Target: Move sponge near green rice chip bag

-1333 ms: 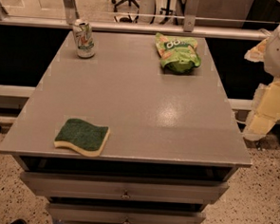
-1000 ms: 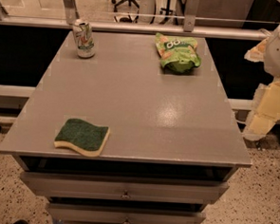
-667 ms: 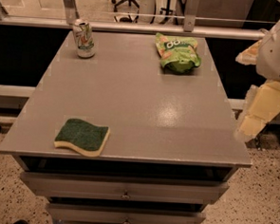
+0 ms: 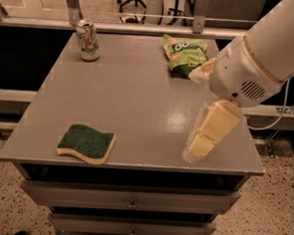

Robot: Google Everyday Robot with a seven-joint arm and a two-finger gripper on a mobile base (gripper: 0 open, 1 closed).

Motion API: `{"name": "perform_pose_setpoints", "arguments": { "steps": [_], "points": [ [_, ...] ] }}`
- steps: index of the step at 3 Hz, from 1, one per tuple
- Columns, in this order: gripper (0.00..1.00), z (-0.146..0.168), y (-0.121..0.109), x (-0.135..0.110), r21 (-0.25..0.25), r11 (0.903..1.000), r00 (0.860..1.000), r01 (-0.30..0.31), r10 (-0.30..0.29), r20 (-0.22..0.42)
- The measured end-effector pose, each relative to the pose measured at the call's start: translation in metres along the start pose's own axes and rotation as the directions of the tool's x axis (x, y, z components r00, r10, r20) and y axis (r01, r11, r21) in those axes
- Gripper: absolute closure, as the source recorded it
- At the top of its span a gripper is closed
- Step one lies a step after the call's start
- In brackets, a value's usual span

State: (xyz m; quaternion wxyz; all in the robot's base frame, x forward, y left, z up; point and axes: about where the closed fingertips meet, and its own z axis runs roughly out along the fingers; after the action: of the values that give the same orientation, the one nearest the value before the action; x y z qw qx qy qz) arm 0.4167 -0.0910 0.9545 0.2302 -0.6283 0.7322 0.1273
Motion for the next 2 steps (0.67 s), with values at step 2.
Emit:
{"name": "perform_pose_setpoints", "arguments": {
  "steps": [2],
  "points": [
    [0.00,0.0365,0.0311,-0.0455,-0.051,0.9981,0.991,0.035,-0.028,0.128]
  ]
}}
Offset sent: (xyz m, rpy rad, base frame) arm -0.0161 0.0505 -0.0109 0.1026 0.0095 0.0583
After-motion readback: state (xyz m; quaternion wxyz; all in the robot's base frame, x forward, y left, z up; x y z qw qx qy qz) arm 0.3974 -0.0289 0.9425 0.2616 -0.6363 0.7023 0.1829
